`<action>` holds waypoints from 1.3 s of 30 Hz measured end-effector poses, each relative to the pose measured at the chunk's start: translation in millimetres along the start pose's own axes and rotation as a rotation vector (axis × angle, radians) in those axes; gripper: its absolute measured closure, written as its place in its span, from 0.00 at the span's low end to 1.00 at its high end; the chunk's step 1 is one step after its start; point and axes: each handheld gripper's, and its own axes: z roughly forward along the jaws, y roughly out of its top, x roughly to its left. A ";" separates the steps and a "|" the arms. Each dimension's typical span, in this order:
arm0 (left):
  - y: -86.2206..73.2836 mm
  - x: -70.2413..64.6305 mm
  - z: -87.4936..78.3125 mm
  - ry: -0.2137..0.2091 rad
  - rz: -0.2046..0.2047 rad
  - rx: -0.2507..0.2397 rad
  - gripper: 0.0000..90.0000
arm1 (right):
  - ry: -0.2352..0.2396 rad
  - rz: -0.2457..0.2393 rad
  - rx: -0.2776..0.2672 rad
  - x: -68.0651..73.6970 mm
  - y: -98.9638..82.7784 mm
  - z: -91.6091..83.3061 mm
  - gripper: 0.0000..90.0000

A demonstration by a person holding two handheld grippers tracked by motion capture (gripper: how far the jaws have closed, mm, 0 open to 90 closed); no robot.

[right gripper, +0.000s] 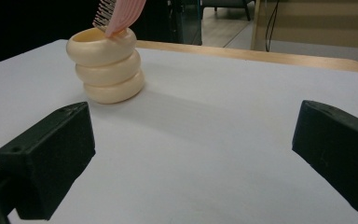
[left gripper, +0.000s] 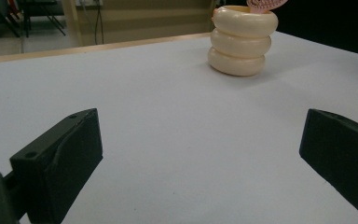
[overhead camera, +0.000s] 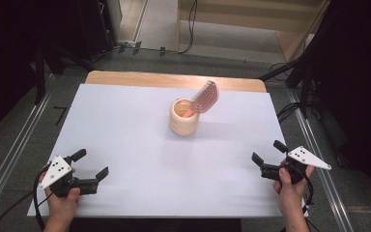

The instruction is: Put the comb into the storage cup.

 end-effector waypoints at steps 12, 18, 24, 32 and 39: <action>0.0 -0.2 0.0 0.002 0.000 0.000 0.00 | 0.001 0.004 0.016 -11.5 -20.5 -15.3 0.00; 0.0 -0.1 -0.2 0.001 0.001 0.000 0.00 | -0.009 0.007 0.028 -18.3 -32.7 -23.0 0.00; 0.0 -0.4 0.0 0.001 0.003 -0.001 0.00 | -0.030 0.020 0.015 -25.9 -39.6 -33.2 0.00; 0.1 -0.9 0.0 0.002 0.005 0.002 0.00 | -0.039 0.008 0.027 -28.5 -46.1 -38.8 0.00; 0.0 -1.3 0.1 0.004 0.005 0.002 0.00 | -0.058 -0.019 0.026 -31.6 -50.4 -44.6 0.00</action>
